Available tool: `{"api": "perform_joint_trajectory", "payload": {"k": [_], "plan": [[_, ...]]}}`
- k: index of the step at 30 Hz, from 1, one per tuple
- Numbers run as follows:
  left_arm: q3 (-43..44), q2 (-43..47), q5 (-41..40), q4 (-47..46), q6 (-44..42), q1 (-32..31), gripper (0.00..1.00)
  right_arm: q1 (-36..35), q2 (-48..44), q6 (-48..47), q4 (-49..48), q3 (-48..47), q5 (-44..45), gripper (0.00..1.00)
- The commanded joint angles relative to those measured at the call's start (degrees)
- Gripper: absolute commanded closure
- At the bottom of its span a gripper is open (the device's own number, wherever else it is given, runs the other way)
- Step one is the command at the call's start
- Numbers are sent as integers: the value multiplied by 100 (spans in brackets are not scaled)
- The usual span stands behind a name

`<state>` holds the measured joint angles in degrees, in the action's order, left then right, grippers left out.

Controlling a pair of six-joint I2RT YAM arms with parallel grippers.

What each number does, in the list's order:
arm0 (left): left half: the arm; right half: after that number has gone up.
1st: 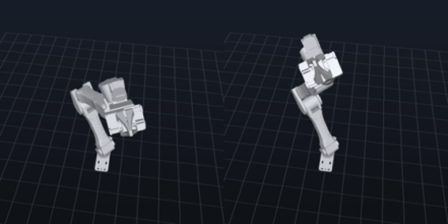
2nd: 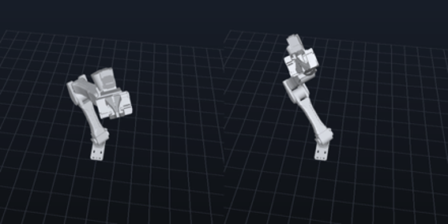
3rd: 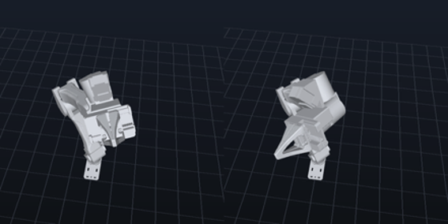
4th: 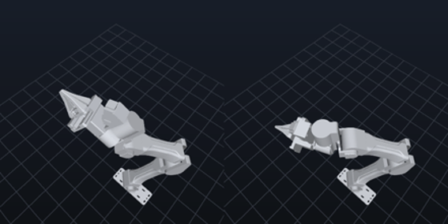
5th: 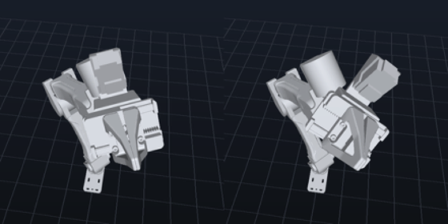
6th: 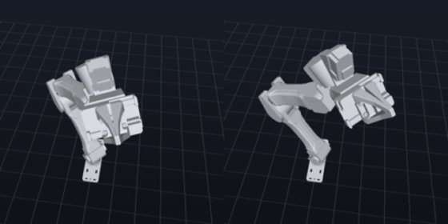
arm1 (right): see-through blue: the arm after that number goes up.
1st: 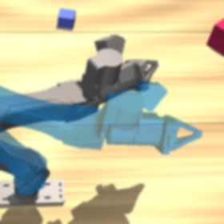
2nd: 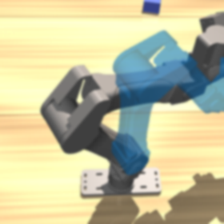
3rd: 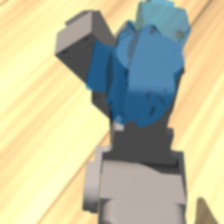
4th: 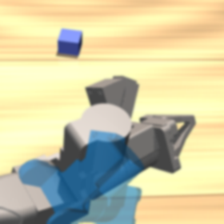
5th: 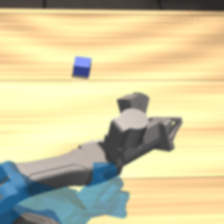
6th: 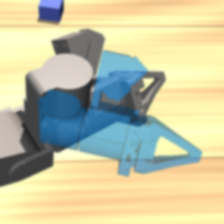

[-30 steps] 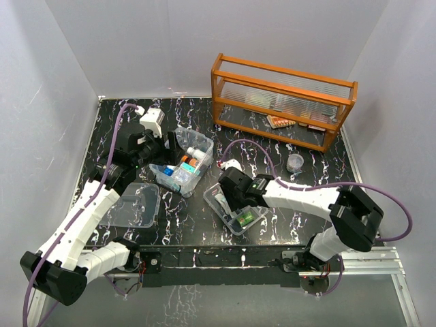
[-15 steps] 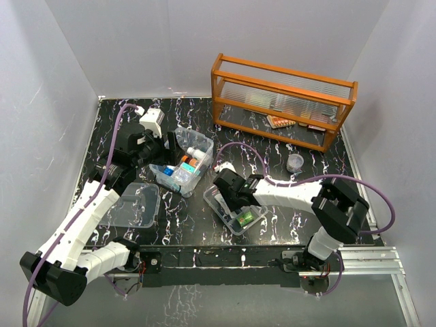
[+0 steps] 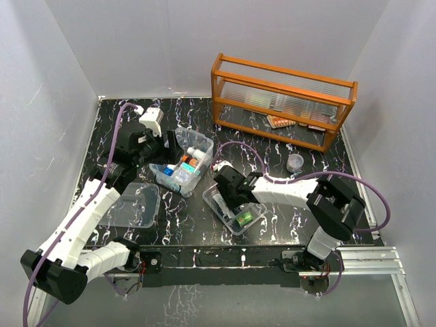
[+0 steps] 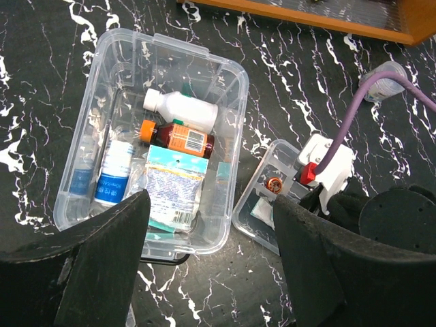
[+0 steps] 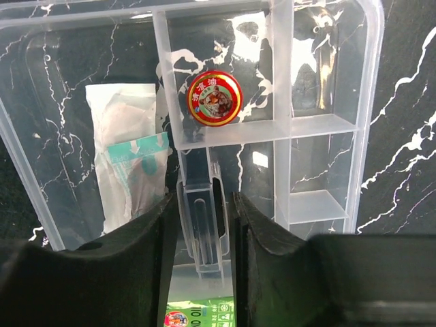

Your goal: Organize the medicine kit

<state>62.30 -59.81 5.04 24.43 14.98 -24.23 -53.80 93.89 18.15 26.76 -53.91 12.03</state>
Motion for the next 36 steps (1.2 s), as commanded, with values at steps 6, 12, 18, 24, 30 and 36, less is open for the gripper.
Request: {"api": "perform_joint_trajectory", "payload": {"k": [6, 12, 18, 24, 30, 36], "plan": [[498, -562, -1235, 552, 171, 18, 18, 142, 18, -14, -338, -34, -70, 87], [709, -1293, -1291, 576, -189, 516, 1, 142, -202, 172, -234, -123, 177, 94], [653, -2147, -440, 87, -420, 1279, 1, 142, -494, 514, 8, -220, 473, 98], [1014, -3031, 146, 302, -601, 1424, 7, 166, -660, 753, 111, -263, 602, 99], [995, -3259, 657, 354, -583, 1439, 16, 241, -717, 915, 292, -353, 590, 100], [798, -3239, 1365, 376, -413, 1438, 30, 338, -838, 1050, 435, -425, 518, 100]]}}
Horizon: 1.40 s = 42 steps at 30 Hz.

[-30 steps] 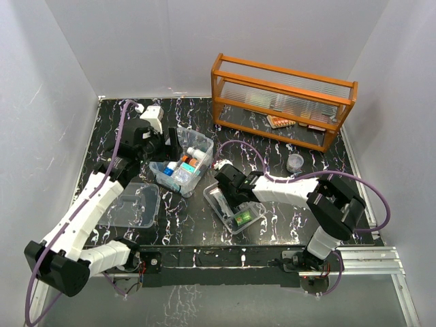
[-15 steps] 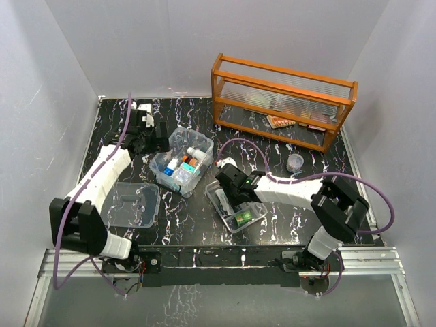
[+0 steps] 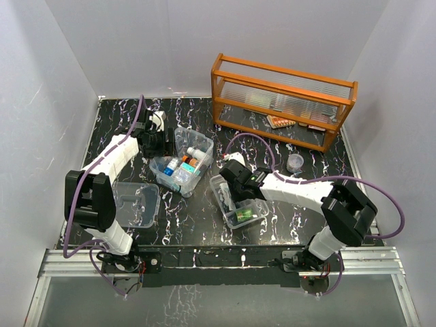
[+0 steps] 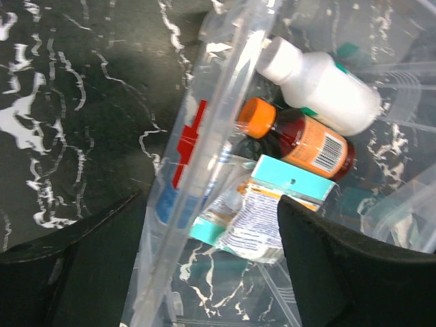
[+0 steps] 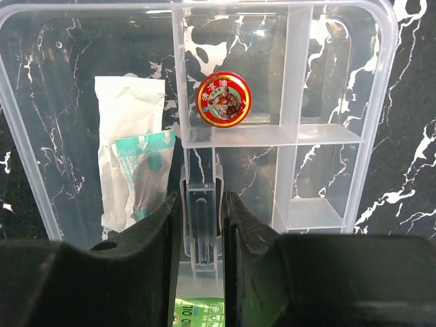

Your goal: Organize the medicine kit

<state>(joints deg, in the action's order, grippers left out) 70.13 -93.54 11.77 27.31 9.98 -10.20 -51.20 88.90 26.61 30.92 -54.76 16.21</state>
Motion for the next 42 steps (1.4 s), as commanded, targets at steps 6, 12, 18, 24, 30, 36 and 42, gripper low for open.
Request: {"api": "perform_joint_trajectory", "payload": {"k": [6, 12, 18, 24, 30, 36, 42], "plan": [[-368, 257, 864, 72, 773, 35, 48, 192, -454, 393, 170, -360, 61, 100], [-858, 605, 1169, -144, 1193, 2, 56, 323, -598, 532, 426, -416, 74, 100], [-1238, 1029, 1430, -415, 1641, -222, 57, 501, -822, 620, 827, -554, 86, 100], [-1454, 1300, 1251, -571, 1982, -527, 59, 662, -1036, 661, 1255, -744, 134, 100], [-1626, 1378, 1063, -764, 2244, -937, 63, 741, -1170, 620, 1645, -1138, 249, 100], [-1697, 1608, 880, -877, 2385, -1116, 60, 773, -1103, 542, 2032, -1650, 300, 100], [-1194, 1838, 74, -649, 2087, -1105, 43, 789, -883, 406, 2361, -2211, 415, 100]]}}
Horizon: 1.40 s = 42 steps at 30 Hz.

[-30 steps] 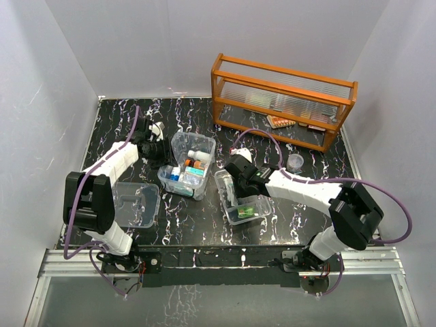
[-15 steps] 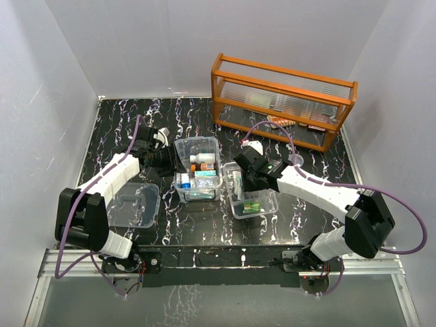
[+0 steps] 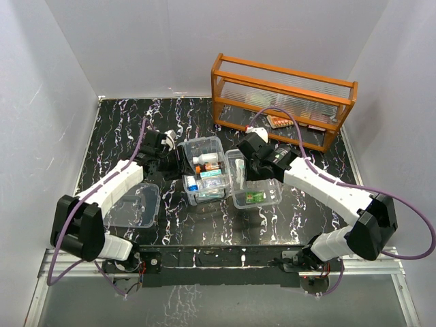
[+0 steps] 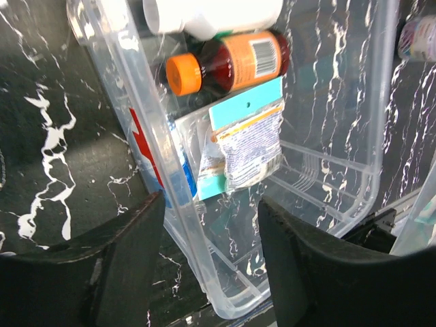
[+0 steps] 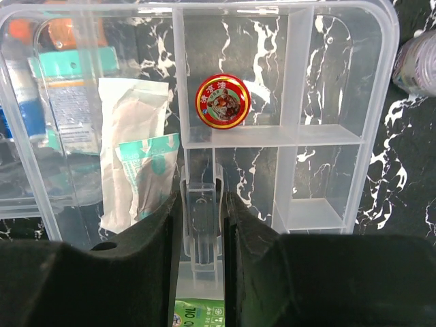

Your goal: Organize the medicine kit

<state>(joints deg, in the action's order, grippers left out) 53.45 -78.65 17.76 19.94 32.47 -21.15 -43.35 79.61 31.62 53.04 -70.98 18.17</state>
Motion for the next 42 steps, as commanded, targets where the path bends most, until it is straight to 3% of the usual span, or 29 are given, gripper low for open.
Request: {"api": "perform_joint_trajectory", "payload": {"k": [1, 5, 8, 13, 28, 42], "plan": [[571, 360, -652, 107, -199, 0, 42, 8, 91, -118, 188, -689, 217, 100], [665, 527, -1226, -75, -157, 55, 41, 9, 429, -215, 270, -1224, 66, 100], [434, 659, -1463, -389, 77, 171, 46, 8, 832, -279, 356, -1726, -58, 100], [113, 735, -1309, -830, 383, 421, 53, 7, 1544, -348, 397, -2468, -352, 100], [-577, 1765, -2051, -303, 552, 936, 53, -437, 3623, -102, 953, -4888, -535, 100], [-925, 2144, -1905, -140, 563, 958, 52, -556, 4135, 38, 1137, -4973, -356, 100]]}}
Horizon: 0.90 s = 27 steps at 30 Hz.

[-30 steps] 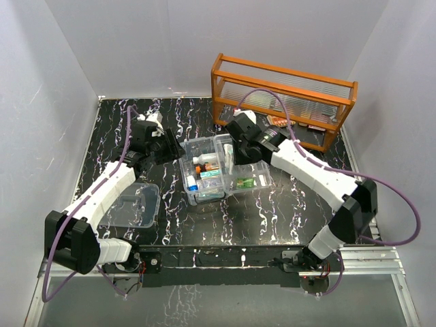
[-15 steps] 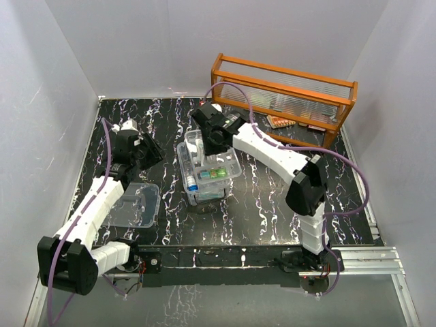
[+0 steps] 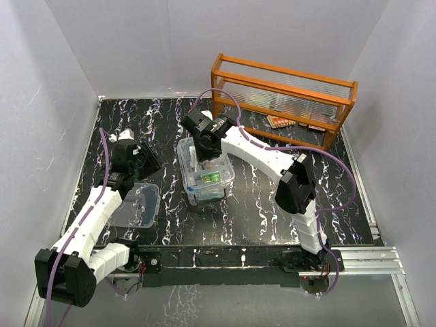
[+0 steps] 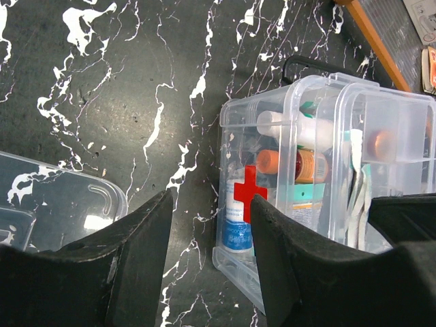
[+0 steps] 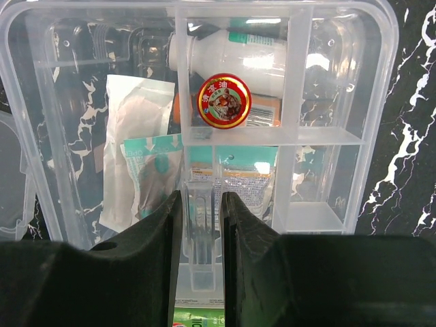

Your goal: Organize the medicine kit

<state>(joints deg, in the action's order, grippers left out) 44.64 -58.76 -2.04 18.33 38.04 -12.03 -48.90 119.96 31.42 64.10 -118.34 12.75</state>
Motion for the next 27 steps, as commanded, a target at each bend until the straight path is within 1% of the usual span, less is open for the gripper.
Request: {"api": "perform_joint_trajectory", "payload": {"k": [1, 12, 17, 27], "plan": [[-51, 155, 91, 20, 2, 48, 52, -8, 124, 57, 26, -239, 186, 100], [-122, 86, 177, -59, 1, 51, 51, -38, 352, 82, 97, -349, 180, 100], [-161, 58, 215, -92, 1, 47, 51, -90, 437, 147, 97, -387, 12, 100], [-157, -12, 231, -160, -20, 52, 50, -110, 400, 347, 187, -524, -147, 100]]}}
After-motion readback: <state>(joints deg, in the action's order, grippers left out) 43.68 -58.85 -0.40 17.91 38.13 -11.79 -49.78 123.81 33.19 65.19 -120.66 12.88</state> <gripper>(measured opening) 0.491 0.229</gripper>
